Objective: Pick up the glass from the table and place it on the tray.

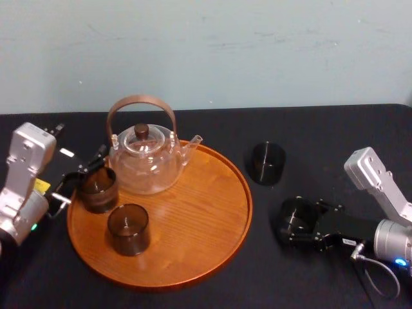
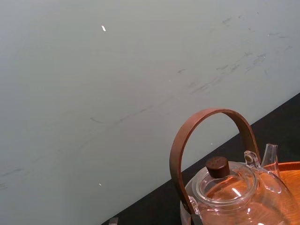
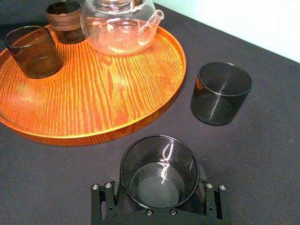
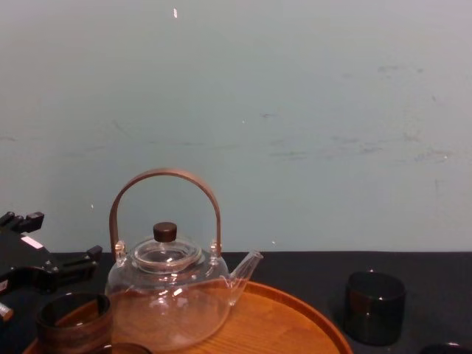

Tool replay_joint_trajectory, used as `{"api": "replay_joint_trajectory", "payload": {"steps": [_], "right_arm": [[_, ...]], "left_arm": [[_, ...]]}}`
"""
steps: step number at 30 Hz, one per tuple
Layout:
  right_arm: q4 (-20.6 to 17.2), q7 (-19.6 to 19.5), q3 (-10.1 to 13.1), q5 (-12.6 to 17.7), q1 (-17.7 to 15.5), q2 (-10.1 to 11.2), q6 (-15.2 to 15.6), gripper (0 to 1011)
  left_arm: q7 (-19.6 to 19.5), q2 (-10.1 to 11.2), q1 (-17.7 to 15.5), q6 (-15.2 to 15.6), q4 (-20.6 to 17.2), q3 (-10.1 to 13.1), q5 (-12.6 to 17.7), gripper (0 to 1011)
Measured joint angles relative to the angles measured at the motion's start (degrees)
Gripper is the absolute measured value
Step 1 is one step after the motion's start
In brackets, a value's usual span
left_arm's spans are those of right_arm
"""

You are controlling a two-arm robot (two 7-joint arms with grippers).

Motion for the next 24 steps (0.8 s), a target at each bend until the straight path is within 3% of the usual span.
{"api": "replay_joint_trajectory", "payload": {"steps": [3, 24], "right_arm": [[0.0, 0.0, 0.0, 0.0, 0.0, 0.0, 0.0, 905], [-0.6, 1.0, 0.5, 1.1, -0.2, 0.5, -0.6, 903]], "left_arm": [[0.0, 0.0, 0.0, 0.0, 0.0, 0.0, 0.0, 1001], [0.0, 0.0, 0.0, 0.0, 0.0, 0.0, 0.0, 1001]]}}
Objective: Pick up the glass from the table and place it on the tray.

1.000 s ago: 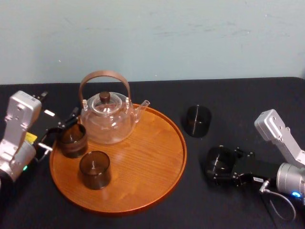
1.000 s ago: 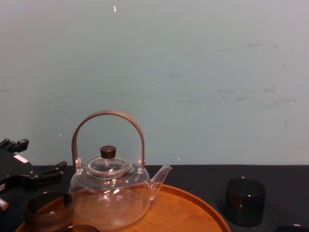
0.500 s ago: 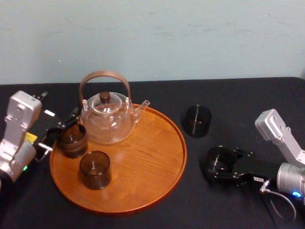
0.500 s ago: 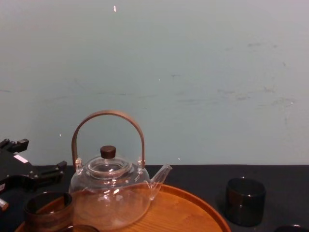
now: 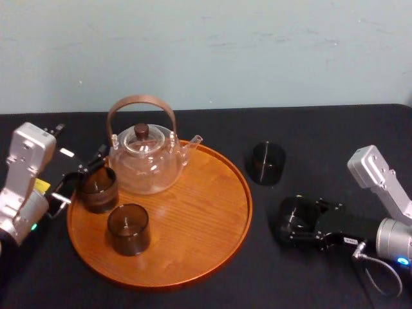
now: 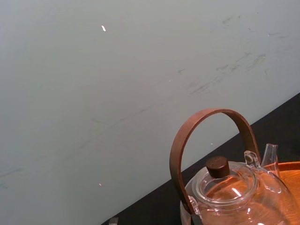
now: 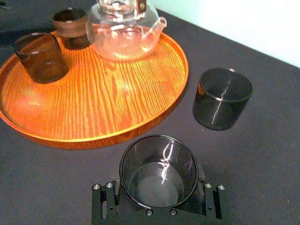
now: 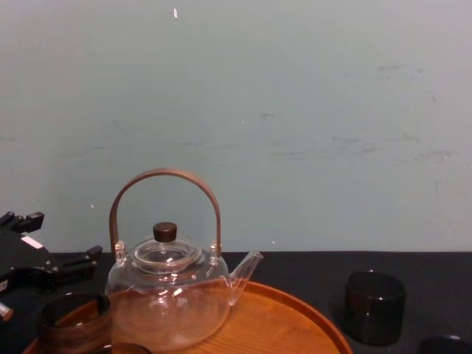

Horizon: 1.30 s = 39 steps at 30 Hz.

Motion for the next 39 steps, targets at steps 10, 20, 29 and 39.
{"api": "replay_joint_trajectory", "payload": {"steps": [10, 20, 29, 39], "right_arm": [[-2.0, 1.4, 0.6, 1.7, 1.5, 1.3, -0.7, 903], [-1.3, 2.7, -1.3, 1.9, 5.4, 0.2, -1.9, 903], [0.7, 4.1, -4.4, 1.7, 9.5, -3.3, -3.4, 904], [2.3, 6.3, -8.5, 1.9, 13.2, -6.6, -4.5, 903]], "left_arm": [[0.0, 0.0, 0.0, 0.0, 0.0, 0.0, 0.0, 1001], [0.0, 0.0, 0.0, 0.0, 0.0, 0.0, 0.0, 1001], [0.0, 0.0, 0.0, 0.0, 0.0, 0.0, 0.0, 1001], [0.0, 0.0, 0.0, 0.0, 0.0, 0.0, 0.0, 1001]]}}
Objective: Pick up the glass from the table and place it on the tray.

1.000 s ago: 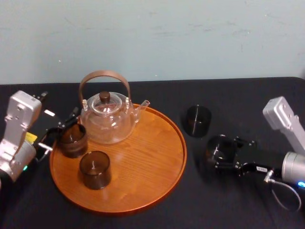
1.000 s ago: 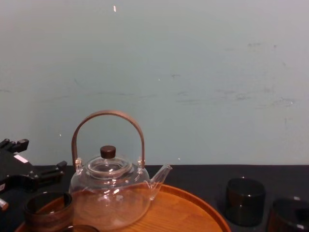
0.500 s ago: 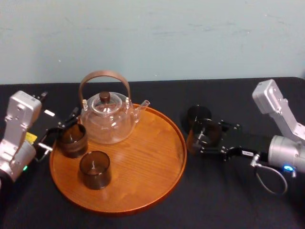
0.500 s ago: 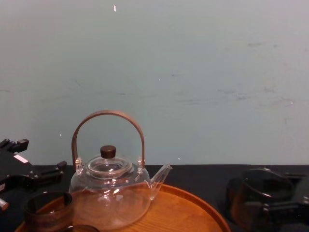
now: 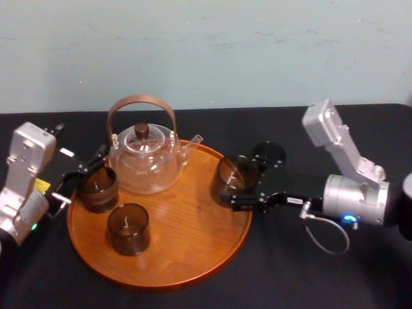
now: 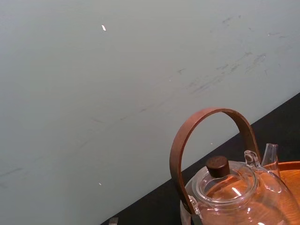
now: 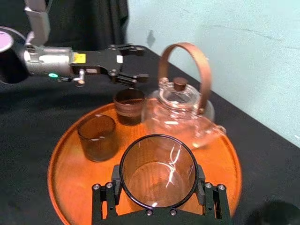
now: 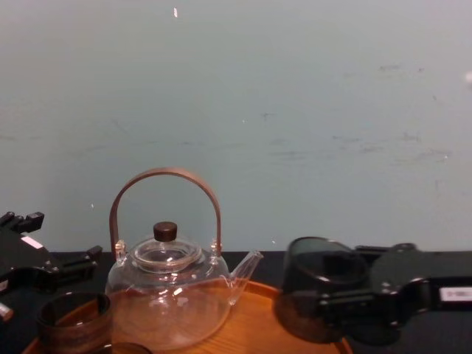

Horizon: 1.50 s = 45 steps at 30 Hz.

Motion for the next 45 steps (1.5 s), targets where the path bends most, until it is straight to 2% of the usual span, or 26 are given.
{"api": "replay_joint_trajectory", "payload": {"steps": [5, 11, 19, 28, 45], "right_arm": [[1.7, 0.7, -2.7, -1.0, 2.1, -1.8, -0.2, 903], [3.8, 1.1, -4.8, -2.0, 3.8, -3.5, -0.5, 903], [9.0, 1.1, -7.4, -4.1, 5.8, -6.4, -1.2, 903], [13.9, 1.8, -8.8, -5.7, 6.9, -8.4, -1.7, 904], [16.9, 2.7, -9.2, -6.4, 7.1, -9.6, -1.8, 903]], "left_arm": [[0.0, 0.0, 0.0, 0.0, 0.0, 0.0, 0.0, 1001], [0.0, 0.0, 0.0, 0.0, 0.0, 0.0, 0.0, 1001], [0.0, 0.0, 0.0, 0.0, 0.0, 0.0, 0.0, 1001], [0.0, 0.0, 0.0, 0.0, 0.0, 0.0, 0.0, 1001], [0.0, 0.0, 0.0, 0.0, 0.0, 0.0, 0.0, 1002]]}}
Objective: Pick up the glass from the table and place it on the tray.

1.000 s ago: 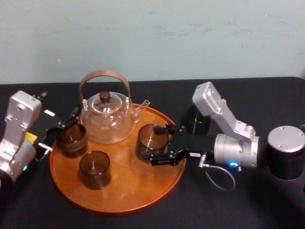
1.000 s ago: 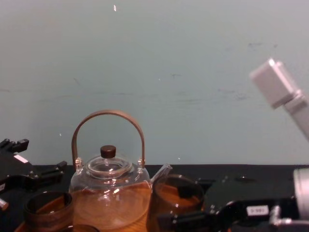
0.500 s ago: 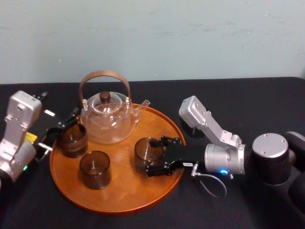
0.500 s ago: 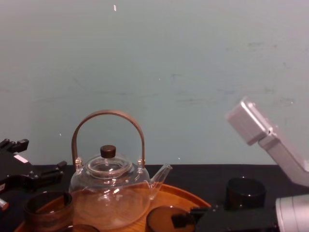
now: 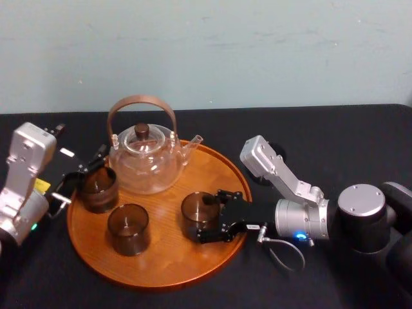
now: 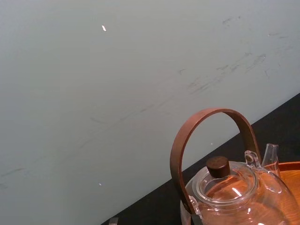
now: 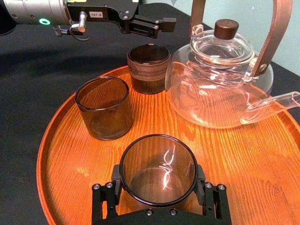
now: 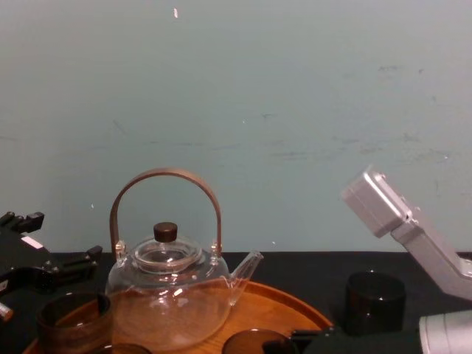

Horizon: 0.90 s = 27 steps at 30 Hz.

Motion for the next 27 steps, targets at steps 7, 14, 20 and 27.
{"api": "replay_joint_trajectory", "payload": {"steps": [7, 14, 20, 27], "right_arm": [[-0.1, -0.2, 0.1, -0.4, -0.3, 0.0, 0.0, 903], [-0.2, -0.3, 0.2, -0.5, -0.4, 0.1, 0.1, 903], [0.0, -0.3, 0.1, -0.7, -0.4, 0.2, 0.4, 919], [0.0, -0.3, 0.1, -0.6, -0.4, 0.1, 0.4, 1002]], "left_arm": [[0.0, 0.0, 0.0, 0.0, 0.0, 0.0, 0.0, 1002], [0.0, 0.0, 0.0, 0.0, 0.0, 0.0, 0.0, 1001], [0.0, 0.0, 0.0, 0.0, 0.0, 0.0, 0.0, 1001], [0.0, 0.0, 0.0, 0.0, 0.0, 0.0, 0.0, 1001]]}}
